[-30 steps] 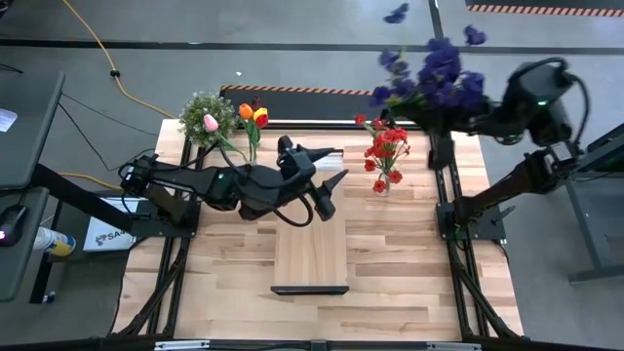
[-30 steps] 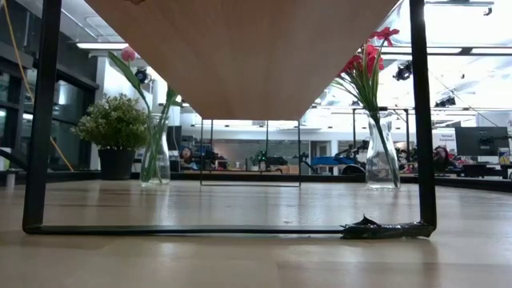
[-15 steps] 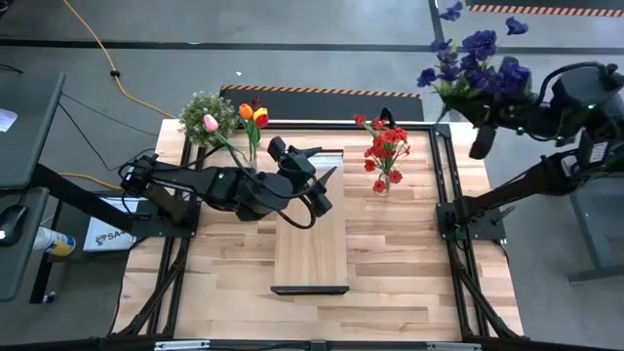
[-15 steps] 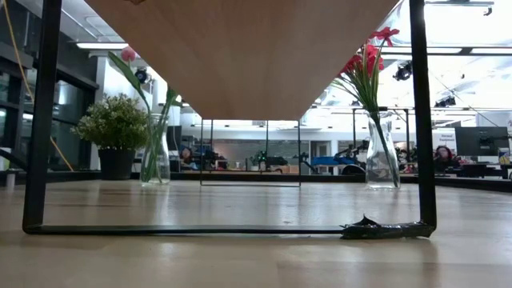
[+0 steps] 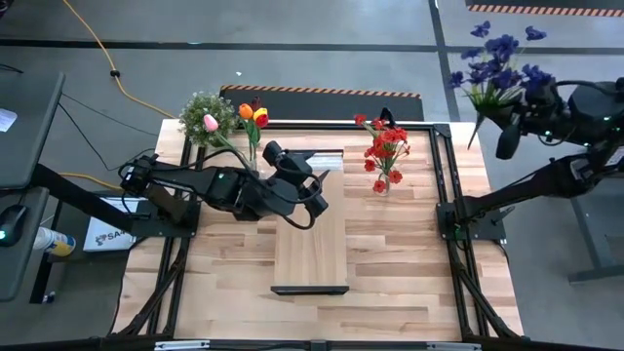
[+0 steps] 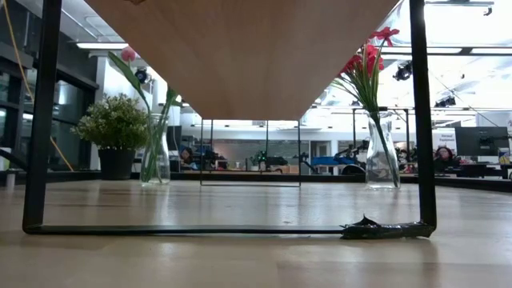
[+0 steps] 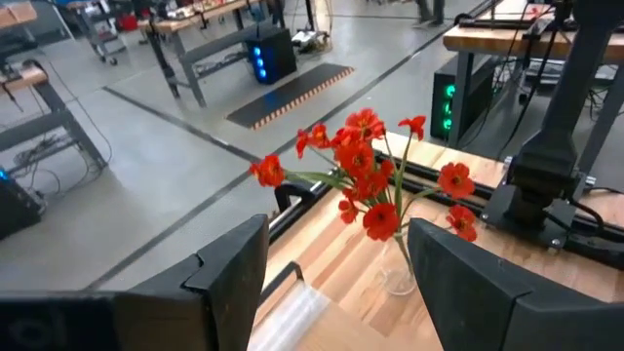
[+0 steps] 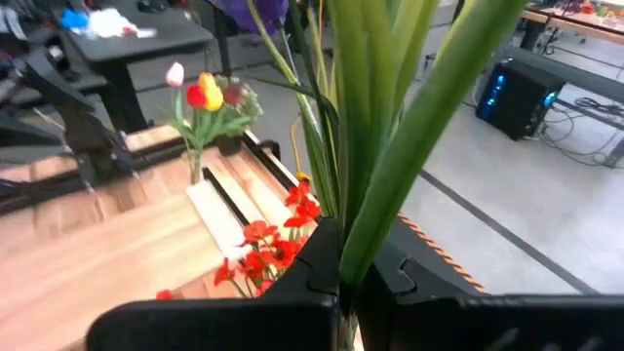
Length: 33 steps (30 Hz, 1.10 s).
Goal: Pick and place flowers into a vace then onto a shelf
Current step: Put the purple flowers into the right transparent vase
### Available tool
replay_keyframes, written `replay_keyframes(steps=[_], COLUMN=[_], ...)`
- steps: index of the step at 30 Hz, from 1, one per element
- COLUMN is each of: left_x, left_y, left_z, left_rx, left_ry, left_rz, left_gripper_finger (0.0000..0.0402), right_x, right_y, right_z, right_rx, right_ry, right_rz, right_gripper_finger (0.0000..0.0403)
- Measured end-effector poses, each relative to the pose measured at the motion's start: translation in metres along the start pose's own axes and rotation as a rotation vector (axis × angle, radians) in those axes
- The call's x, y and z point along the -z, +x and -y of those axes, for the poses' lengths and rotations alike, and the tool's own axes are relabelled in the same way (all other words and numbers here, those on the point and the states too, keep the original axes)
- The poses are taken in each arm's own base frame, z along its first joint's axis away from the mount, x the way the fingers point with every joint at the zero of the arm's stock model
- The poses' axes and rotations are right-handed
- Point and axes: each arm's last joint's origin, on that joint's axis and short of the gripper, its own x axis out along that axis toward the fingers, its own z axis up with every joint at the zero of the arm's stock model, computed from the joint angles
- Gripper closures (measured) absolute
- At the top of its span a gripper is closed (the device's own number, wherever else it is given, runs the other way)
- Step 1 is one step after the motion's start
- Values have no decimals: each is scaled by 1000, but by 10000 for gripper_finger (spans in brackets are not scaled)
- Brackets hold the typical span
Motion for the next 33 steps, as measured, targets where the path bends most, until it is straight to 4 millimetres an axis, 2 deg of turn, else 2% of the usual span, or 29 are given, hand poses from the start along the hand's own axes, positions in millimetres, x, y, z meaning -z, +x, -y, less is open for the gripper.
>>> replay_keyframes(steps=[4, 8, 15, 21, 26, 33], left_x=[3, 4, 4, 4, 4, 5], left_y=[0, 0, 0, 0, 0, 0], left_z=[-1, -1, -1, -1, -1, -1], left_rx=[-5, -5, -5, -5, -5, -7], left_ry=[-25, -52, -83, -88, -103, -102], left_rz=[-17, -27, -30, -30, -30, -34], left_gripper_finger=[125, 126, 126, 126, 126, 126], right_x=[7, 23, 65, 97, 121, 148], right_y=[-7, -9, -9, -1, 16, 58], right_z=[7, 12, 23, 26, 20, -1], right_rx=[-9, 1, 22, -7, -34, -27], right_ry=[20, 32, 81, 155, 197, 223], right_rz=[13, -6, -36, 69, 161, 234], right_gripper_finger=[403, 403, 403, 403, 403, 403])
